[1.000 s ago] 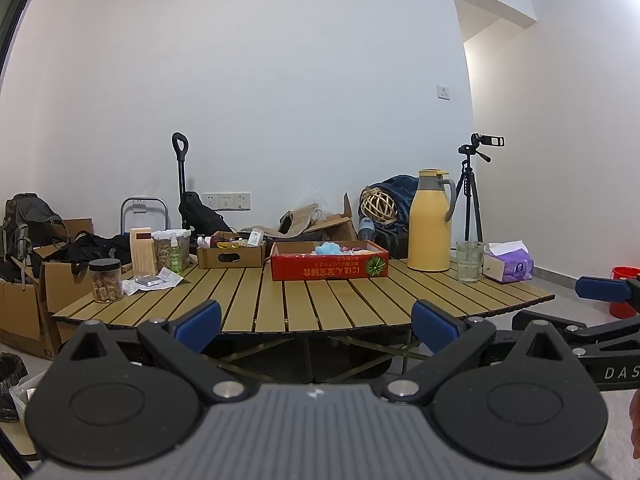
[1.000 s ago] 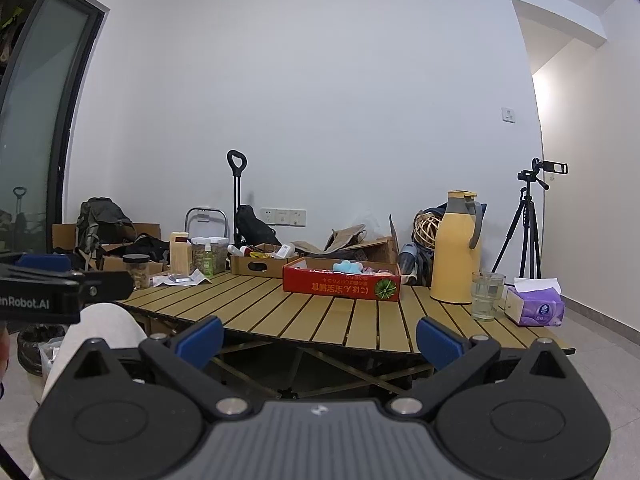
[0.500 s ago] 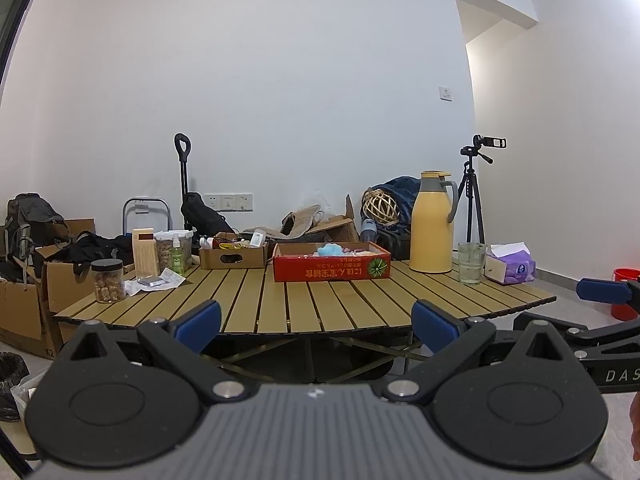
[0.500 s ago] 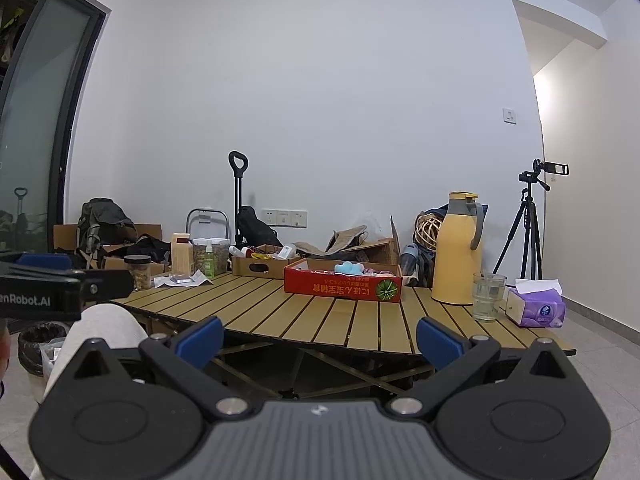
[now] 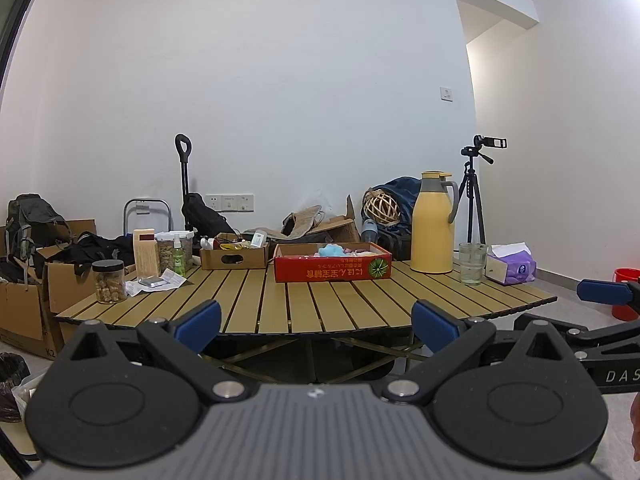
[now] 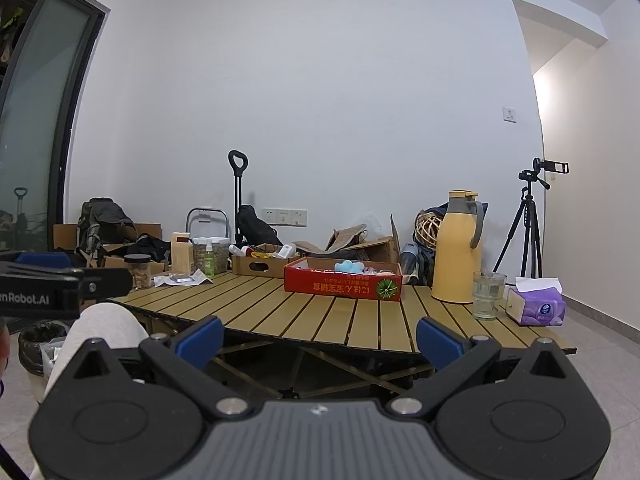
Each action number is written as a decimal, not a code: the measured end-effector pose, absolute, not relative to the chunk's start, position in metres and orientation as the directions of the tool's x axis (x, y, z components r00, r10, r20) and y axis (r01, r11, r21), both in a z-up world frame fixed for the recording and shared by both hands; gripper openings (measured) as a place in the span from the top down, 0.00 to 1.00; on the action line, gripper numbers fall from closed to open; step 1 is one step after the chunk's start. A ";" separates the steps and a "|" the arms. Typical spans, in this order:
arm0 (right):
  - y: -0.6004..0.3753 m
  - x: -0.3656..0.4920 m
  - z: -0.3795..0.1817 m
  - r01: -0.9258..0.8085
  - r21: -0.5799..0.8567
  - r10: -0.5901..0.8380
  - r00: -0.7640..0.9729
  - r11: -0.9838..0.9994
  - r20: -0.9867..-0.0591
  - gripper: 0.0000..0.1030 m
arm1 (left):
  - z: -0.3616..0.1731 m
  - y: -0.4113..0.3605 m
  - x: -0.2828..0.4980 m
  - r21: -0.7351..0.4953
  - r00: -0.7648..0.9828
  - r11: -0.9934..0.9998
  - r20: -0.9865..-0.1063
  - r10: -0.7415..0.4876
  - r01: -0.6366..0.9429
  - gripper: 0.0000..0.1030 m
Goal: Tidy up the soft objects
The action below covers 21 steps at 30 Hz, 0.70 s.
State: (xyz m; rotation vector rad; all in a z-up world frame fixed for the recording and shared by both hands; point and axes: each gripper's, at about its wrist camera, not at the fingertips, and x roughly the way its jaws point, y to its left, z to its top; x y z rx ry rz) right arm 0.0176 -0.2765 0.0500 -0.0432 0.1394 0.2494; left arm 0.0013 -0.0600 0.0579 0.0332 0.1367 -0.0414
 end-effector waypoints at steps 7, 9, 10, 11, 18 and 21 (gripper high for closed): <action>-0.276 0.019 0.052 -0.257 -0.038 0.251 0.960 0.966 -0.128 0.00 | 0.061 -0.062 0.002 0.032 0.992 0.999 -0.124 -0.037 0.042 0.00; -0.277 0.019 0.052 -0.257 -0.037 0.250 0.960 0.966 -0.125 0.00 | 0.063 -0.063 0.003 0.032 0.992 0.999 -0.123 -0.039 0.043 0.00; -0.277 0.018 0.052 -0.255 -0.035 0.249 0.960 0.966 -0.125 0.00 | 0.063 -0.063 0.003 0.031 0.992 0.999 -0.123 -0.040 0.044 0.00; -0.278 0.018 0.051 -0.253 -0.032 0.247 0.961 0.967 -0.125 0.00 | 0.063 -0.063 0.002 0.032 0.991 0.998 -0.124 -0.042 0.046 0.00; -0.281 0.009 0.046 -0.245 -0.016 0.241 0.962 0.969 -0.131 0.00 | 0.059 -0.061 -0.004 0.032 0.990 0.998 -0.135 -0.047 0.052 0.00; -0.282 0.008 0.044 -0.245 -0.008 0.242 0.961 0.970 -0.132 0.00 | 0.057 -0.060 -0.005 0.028 0.988 0.998 -0.146 -0.050 0.055 0.00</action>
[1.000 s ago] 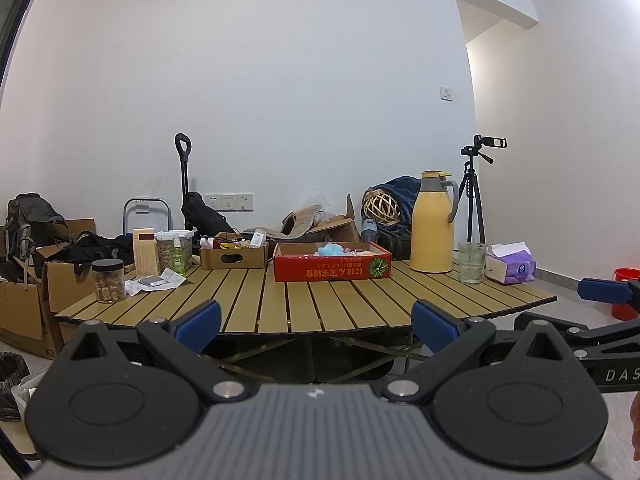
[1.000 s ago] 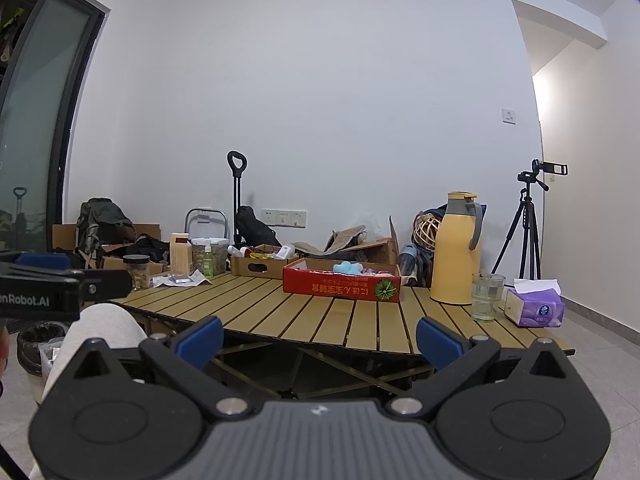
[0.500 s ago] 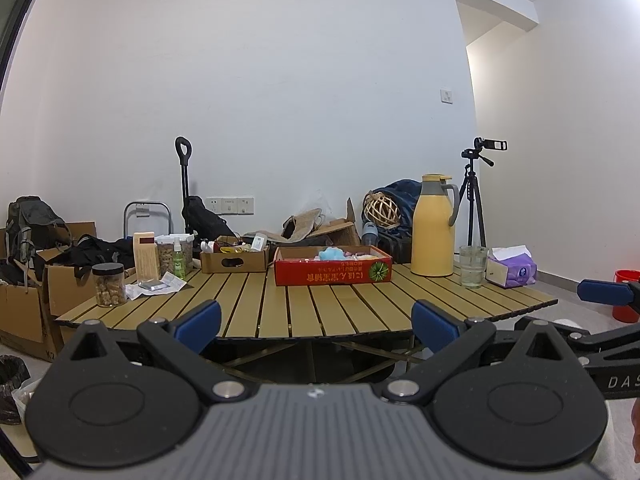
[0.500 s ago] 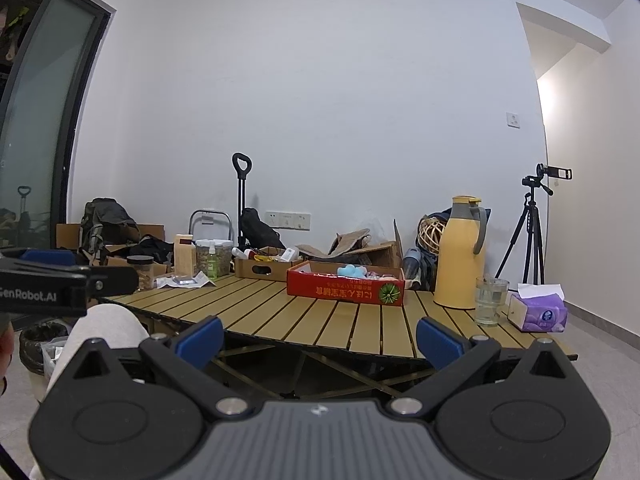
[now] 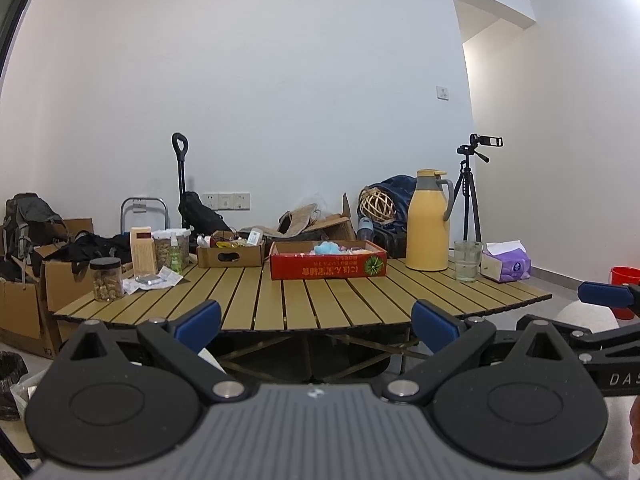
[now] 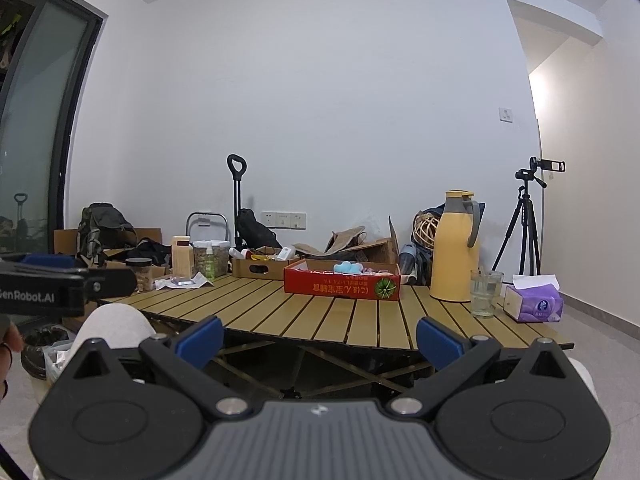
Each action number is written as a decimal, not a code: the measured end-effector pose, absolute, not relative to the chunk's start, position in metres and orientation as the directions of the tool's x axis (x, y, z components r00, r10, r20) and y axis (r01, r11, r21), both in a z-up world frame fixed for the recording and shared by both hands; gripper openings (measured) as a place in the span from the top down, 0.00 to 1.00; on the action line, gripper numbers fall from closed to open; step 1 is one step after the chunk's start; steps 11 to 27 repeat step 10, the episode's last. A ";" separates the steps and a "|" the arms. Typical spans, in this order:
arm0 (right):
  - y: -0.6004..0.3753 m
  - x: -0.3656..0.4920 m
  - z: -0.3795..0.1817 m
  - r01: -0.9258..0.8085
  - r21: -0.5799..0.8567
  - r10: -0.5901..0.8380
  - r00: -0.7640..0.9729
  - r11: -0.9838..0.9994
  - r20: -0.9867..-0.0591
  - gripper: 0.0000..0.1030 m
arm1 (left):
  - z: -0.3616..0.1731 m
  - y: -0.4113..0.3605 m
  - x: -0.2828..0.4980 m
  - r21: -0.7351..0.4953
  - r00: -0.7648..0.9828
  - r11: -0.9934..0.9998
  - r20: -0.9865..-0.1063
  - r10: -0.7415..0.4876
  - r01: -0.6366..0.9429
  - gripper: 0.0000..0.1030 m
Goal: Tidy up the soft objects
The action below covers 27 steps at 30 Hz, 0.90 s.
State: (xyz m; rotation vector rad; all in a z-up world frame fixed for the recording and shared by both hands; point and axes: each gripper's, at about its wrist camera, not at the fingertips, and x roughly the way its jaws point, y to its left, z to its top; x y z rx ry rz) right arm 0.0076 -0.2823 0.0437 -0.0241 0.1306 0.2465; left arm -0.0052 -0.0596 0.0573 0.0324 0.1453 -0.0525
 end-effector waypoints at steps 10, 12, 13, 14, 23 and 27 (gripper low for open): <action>-0.278 0.007 0.043 -0.257 -0.016 0.253 0.959 0.966 -0.128 0.00 | 0.058 -0.058 -0.013 0.027 0.995 0.999 -0.091 -0.026 0.029 0.00; -0.278 0.007 0.043 -0.257 -0.016 0.253 0.959 0.966 -0.128 0.00 | 0.058 -0.058 -0.013 0.027 0.995 0.999 -0.091 -0.026 0.029 0.00; -0.278 0.007 0.043 -0.257 -0.016 0.253 0.959 0.966 -0.128 0.00 | 0.058 -0.058 -0.013 0.027 0.995 0.999 -0.091 -0.026 0.029 0.00; -0.278 0.007 0.043 -0.257 -0.016 0.253 0.959 0.966 -0.128 0.00 | 0.058 -0.058 -0.013 0.027 0.995 0.999 -0.091 -0.026 0.029 0.00; -0.278 0.007 0.043 -0.257 -0.016 0.253 0.959 0.966 -0.128 0.00 | 0.058 -0.058 -0.013 0.027 0.995 0.999 -0.091 -0.026 0.029 0.00; -0.278 0.007 0.043 -0.257 -0.016 0.253 0.959 0.966 -0.128 0.00 | 0.058 -0.058 -0.013 0.027 0.995 0.999 -0.091 -0.026 0.029 0.00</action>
